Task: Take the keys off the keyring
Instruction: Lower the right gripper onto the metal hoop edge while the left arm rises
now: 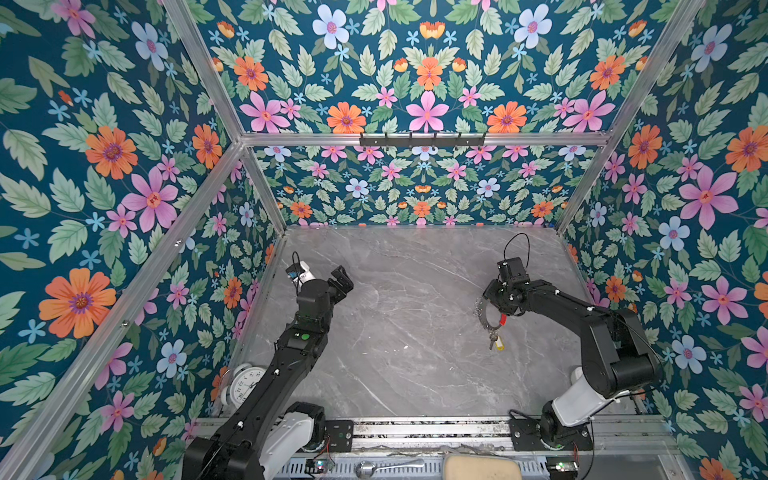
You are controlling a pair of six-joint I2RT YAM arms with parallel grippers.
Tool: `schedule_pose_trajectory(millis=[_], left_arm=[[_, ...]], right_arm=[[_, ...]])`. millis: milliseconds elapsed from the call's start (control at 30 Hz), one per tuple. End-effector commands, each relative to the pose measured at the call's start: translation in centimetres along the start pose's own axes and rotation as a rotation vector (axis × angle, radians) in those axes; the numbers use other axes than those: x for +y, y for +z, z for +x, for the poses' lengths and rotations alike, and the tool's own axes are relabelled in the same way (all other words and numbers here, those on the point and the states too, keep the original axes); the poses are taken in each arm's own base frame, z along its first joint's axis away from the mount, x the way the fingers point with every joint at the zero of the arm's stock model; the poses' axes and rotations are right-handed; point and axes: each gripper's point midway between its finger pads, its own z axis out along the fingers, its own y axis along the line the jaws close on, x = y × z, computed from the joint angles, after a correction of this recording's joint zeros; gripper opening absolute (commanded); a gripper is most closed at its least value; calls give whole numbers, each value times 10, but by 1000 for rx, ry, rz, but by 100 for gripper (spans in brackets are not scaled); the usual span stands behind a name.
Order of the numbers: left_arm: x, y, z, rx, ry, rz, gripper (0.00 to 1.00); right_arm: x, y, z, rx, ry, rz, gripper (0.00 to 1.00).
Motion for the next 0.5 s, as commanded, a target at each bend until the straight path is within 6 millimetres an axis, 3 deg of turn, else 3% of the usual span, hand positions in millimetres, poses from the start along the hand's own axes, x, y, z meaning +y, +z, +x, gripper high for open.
schedule_pose_trajectory(millis=[0,133,233,467], left_arm=[[11,-13,-14,-82,-3,-39,100],[7,-25,-22,-108,-58,6,100],[17,-31,-24,-103,-98,-59,100],[13,-32,-25,-89,3,-47,100]], right_arm=[[-19,10,-6,-21,75,143,59],[-19,19,-7,-2,86,179,56],[-15,24,-7,18,77,184,54],[-5,33,-2,55,83,166,53]])
